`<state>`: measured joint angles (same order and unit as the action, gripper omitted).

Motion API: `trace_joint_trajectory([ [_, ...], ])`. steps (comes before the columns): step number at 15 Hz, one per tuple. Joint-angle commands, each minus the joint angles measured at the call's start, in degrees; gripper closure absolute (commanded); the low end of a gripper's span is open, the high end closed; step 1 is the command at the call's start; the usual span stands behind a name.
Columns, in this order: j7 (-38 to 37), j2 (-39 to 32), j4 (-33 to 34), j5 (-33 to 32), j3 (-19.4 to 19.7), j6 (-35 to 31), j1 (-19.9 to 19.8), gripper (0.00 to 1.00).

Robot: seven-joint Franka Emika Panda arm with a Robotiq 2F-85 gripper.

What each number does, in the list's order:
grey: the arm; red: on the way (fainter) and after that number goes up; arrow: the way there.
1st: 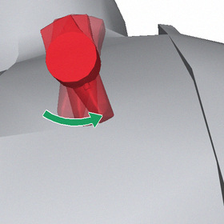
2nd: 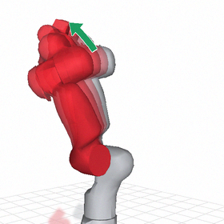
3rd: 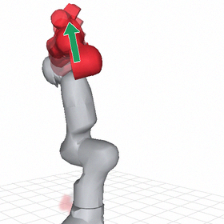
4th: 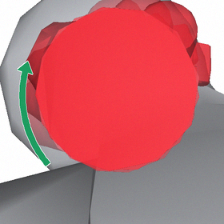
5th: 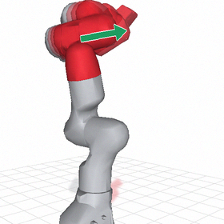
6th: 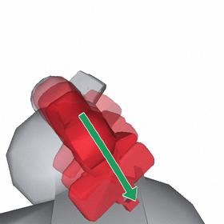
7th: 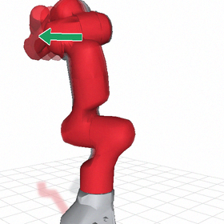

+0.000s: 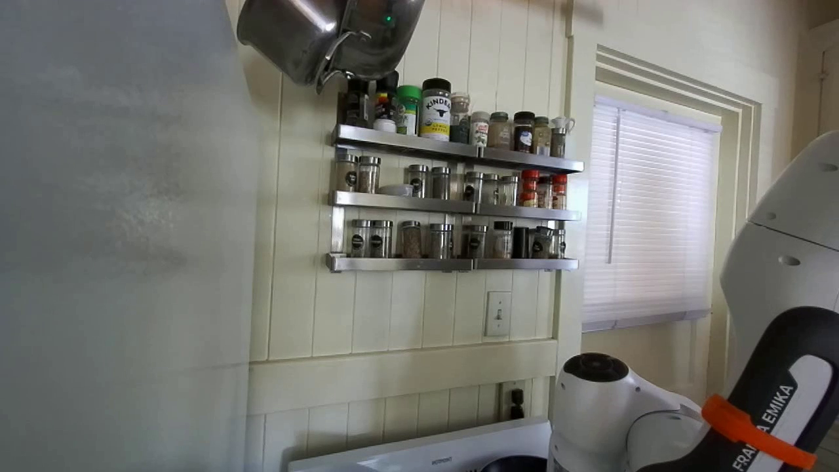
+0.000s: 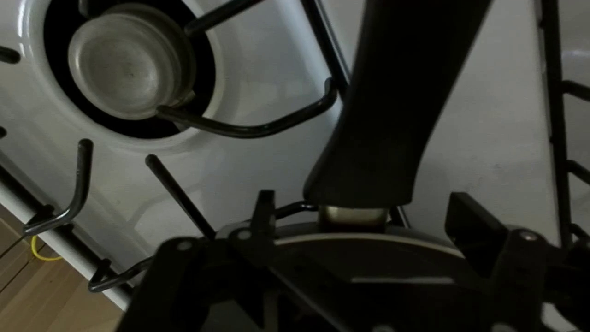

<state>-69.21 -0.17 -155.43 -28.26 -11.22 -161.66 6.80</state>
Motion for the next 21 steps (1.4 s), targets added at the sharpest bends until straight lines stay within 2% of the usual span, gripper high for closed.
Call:
trace_joint_trajectory([
  [1, -3.8, -3.2, 2.0, -4.5, 0.2, -0.5, 0.0, 0.07],
  [6, -5.2, -5.1, 3.2, -6.7, 0.5, -0.5, 0.2, 0.14],
  [8, -5.6, -5.4, 3.4, -7.3, 0.5, -0.5, 0.3, 0.36],
  [10, -6.2, -5.7, 3.7, -8.0, 0.7, -0.4, 0.3, 0.49],
  [11, -6.4, -5.6, 3.8, -8.5, 0.8, -0.3, 0.3, 0.62],
  [14, -7.9, -5.8, 4.3, -10.5, 1.2, 0.1, 0.6, 0.81],
  [18, -9.9, -5.2, 4.6, -13.6, 1.0, 0.4, 0.6, 0.88],
  [21, -6.0, -3.4, 3.7, -10.6, 0.2, 2.2, 0.1, 0.92],
])
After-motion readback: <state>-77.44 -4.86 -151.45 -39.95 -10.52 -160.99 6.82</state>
